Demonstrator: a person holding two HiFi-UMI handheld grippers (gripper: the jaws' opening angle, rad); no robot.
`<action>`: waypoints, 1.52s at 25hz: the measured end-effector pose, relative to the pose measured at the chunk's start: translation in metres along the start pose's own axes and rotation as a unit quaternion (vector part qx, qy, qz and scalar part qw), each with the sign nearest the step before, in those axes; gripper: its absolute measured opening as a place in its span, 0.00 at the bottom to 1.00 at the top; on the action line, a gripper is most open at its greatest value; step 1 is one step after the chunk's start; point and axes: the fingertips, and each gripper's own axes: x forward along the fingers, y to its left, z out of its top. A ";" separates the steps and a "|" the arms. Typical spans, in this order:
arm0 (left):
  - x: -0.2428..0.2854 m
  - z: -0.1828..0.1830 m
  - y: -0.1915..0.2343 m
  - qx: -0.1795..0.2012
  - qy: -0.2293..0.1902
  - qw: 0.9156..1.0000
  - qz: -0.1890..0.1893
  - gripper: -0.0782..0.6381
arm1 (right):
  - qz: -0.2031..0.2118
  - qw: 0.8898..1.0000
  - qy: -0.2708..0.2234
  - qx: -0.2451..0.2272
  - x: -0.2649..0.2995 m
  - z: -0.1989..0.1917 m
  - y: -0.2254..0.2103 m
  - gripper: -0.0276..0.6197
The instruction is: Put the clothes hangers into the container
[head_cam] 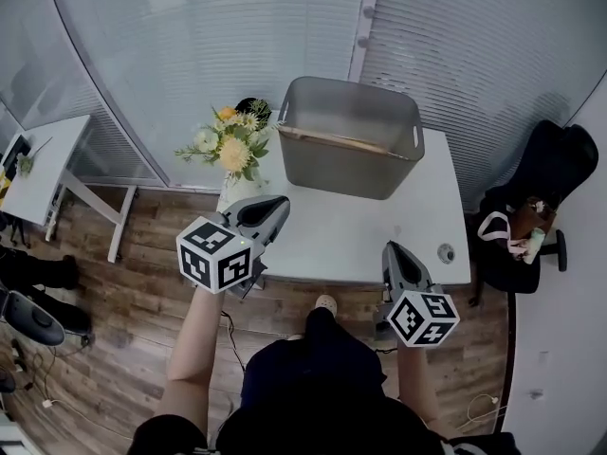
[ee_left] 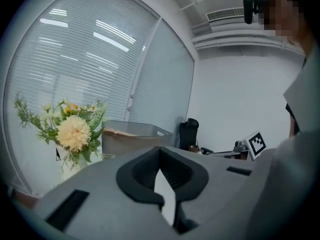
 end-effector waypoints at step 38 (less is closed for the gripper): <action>-0.022 -0.081 -0.025 -0.021 -0.043 0.995 0.088 0.12 | -0.023 0.999 0.006 -0.032 -0.030 -0.026 -0.011 0.09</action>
